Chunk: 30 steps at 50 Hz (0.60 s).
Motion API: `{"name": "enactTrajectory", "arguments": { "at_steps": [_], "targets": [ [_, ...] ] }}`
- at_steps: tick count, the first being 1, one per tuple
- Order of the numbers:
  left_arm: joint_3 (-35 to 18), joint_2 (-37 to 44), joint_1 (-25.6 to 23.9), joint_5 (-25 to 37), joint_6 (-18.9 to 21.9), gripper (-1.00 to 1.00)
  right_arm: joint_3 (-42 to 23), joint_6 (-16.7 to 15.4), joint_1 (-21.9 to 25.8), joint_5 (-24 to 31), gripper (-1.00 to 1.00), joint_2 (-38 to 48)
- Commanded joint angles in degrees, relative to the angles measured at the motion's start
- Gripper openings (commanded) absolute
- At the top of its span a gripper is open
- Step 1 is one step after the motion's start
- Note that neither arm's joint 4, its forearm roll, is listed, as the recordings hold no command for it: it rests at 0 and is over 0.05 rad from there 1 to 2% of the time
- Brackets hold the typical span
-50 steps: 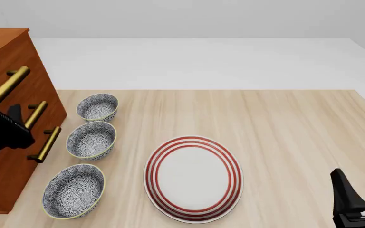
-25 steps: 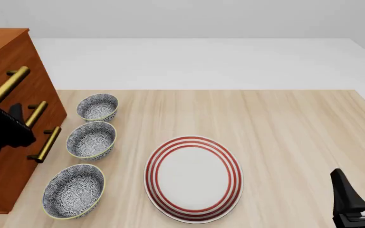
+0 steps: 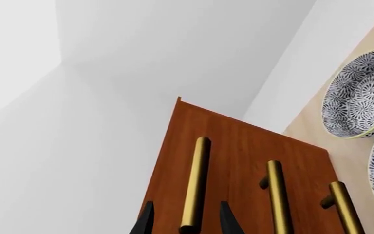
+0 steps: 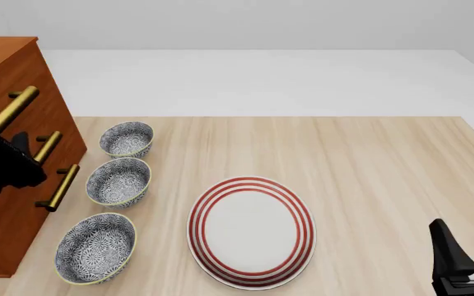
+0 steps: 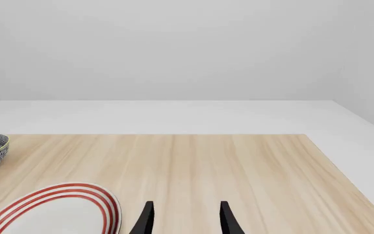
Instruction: Open the top drawer of the cabinet.
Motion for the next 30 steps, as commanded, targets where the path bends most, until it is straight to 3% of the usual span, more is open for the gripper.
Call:
{"name": "enactTrajectory", "arguments": {
  "at_steps": [1, 8, 9, 23, 30],
  "targets": [
    [-0.40, 0.81, 0.09, -0.23, 0.31, 1.00, 0.00, 0.00, -0.01, 0.00, 1.00, 0.00],
    [-0.44, 0.27, -0.04, 0.75, 0.47, 1.00, 0.00, 0.00, 0.00, 0.00, 1.00, 0.00],
    [-0.35, 0.22, -0.09, 0.22, 0.77, -1.00, 0.00, 0.00, 0.00, 0.00, 1.00, 0.00],
    [-1.04, -1.70, -0.28, 2.12, 0.98, -1.00, 0.00, 0.00, 0.01, 0.00, 1.00, -0.01],
    [-1.77, -4.67, -0.47, 6.18, 1.54, -1.00, 0.00, 0.01, 0.00, 0.00, 1.00, 0.00]
  ]
}}
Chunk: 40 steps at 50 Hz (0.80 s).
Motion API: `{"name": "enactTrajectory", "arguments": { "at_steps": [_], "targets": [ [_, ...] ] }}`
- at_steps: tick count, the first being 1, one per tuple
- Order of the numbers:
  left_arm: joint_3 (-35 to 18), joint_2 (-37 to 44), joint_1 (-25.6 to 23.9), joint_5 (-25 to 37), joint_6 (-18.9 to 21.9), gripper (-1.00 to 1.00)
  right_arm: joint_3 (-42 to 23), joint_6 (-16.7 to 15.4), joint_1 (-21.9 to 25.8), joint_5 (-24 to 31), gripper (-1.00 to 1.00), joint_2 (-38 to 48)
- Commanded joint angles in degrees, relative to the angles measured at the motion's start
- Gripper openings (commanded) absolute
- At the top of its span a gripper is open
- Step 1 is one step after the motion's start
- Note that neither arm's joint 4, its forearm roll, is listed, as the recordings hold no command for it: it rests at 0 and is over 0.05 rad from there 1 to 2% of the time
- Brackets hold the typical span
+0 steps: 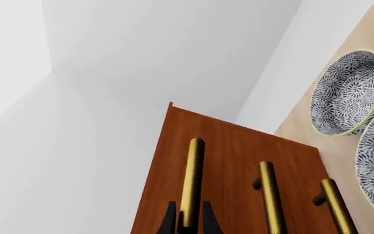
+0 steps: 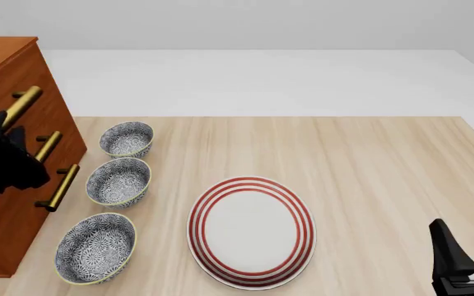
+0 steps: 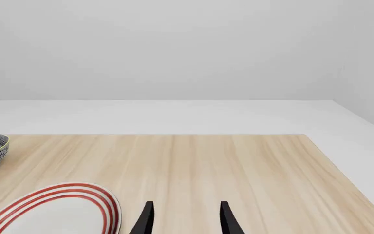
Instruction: Open the top drawer of the cabinet.
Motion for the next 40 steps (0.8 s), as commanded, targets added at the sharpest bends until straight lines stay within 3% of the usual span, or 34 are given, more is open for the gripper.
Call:
{"name": "enactTrajectory", "arguments": {
  "at_steps": [1, 12, 40],
  "targets": [
    [-1.25, -4.18, 0.19, 3.16, 1.16, -1.00, 0.00, -0.01, 0.00, 0.00, 1.00, 0.01],
    [-2.48, -7.16, -0.36, 7.37, 1.94, -1.00, 0.00, 0.01, 0.02, 0.00, 1.00, -0.01],
    [-0.98, -5.06, -1.97, 5.84, 4.52, -1.00, 0.00, 0.01, -0.01, 0.00, 1.00, 0.01]
  ]
}}
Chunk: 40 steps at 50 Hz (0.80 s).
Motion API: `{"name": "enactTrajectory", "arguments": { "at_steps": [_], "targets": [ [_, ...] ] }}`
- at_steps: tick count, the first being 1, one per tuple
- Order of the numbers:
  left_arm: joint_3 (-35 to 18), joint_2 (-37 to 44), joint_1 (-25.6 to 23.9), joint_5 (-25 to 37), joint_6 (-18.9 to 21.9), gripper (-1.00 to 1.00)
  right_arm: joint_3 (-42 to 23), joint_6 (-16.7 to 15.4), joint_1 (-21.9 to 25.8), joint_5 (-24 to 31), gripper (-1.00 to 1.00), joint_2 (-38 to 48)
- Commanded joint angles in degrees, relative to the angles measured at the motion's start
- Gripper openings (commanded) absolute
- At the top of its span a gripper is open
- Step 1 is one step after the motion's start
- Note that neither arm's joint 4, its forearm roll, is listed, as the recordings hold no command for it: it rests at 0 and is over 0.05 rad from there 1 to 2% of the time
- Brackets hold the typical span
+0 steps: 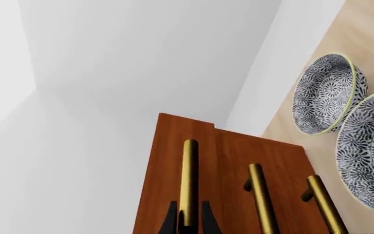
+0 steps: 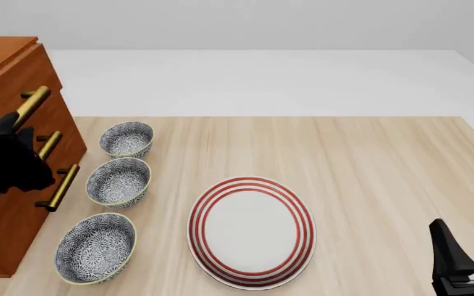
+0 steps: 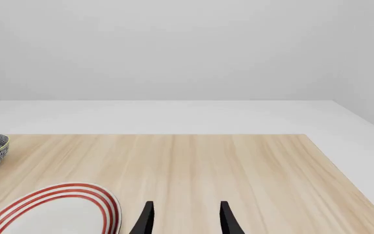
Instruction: Open the top drawer of the cabinet.
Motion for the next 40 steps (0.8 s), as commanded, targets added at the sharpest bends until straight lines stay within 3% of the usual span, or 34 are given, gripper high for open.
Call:
{"name": "enactTrajectory", "arguments": {
  "at_steps": [1, 17, 40],
  "targets": [
    [0.83, -1.21, 0.79, -3.33, 2.10, -1.00, 0.00, 0.00, 0.01, 0.00, 1.00, 0.00],
    [2.83, 0.06, -0.28, -5.32, 3.05, -1.00, 0.00, 0.00, 0.00, 0.00, 1.00, 0.00],
    [3.44, -3.32, -1.62, -2.39, 2.87, -1.00, 0.00, 0.00, 0.00, 0.00, 1.00, -0.01]
  ]
}}
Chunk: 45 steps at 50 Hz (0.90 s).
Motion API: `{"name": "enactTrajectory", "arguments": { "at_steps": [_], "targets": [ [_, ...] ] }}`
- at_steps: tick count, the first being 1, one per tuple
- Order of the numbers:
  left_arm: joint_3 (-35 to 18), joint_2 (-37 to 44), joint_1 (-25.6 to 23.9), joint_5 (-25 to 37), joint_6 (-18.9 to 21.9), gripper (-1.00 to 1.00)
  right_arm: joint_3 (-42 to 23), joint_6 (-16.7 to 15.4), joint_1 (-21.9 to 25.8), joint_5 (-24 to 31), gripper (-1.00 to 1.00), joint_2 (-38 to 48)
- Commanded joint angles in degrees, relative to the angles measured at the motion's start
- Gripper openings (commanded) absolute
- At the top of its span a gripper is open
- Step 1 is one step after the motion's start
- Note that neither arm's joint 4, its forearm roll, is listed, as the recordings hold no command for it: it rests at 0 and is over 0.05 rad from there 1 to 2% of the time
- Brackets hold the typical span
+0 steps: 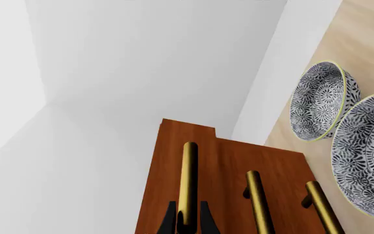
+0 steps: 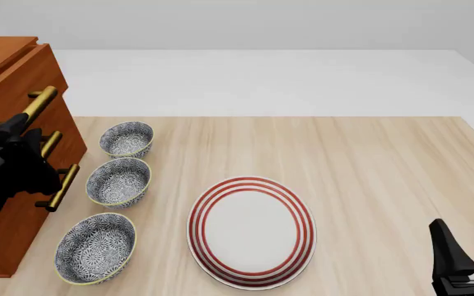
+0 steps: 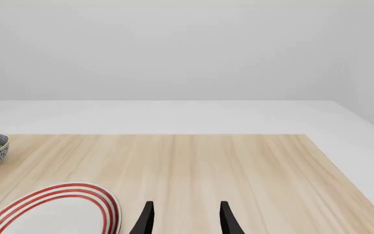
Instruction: Open the top drawer of the cabinet.
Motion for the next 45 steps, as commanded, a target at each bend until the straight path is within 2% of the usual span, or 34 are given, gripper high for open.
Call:
{"name": "enactTrajectory", "arguments": {
  "at_steps": [1, 45],
  "targets": [
    [1.74, -3.63, 0.60, 0.93, 0.56, -1.00, 0.00, 0.00, 0.00, 0.00, 1.00, -0.01],
    [2.98, -5.35, -1.80, 2.80, 1.33, -1.00, 0.00, 0.00, 0.00, 0.00, 1.00, 0.00]
  ]
}}
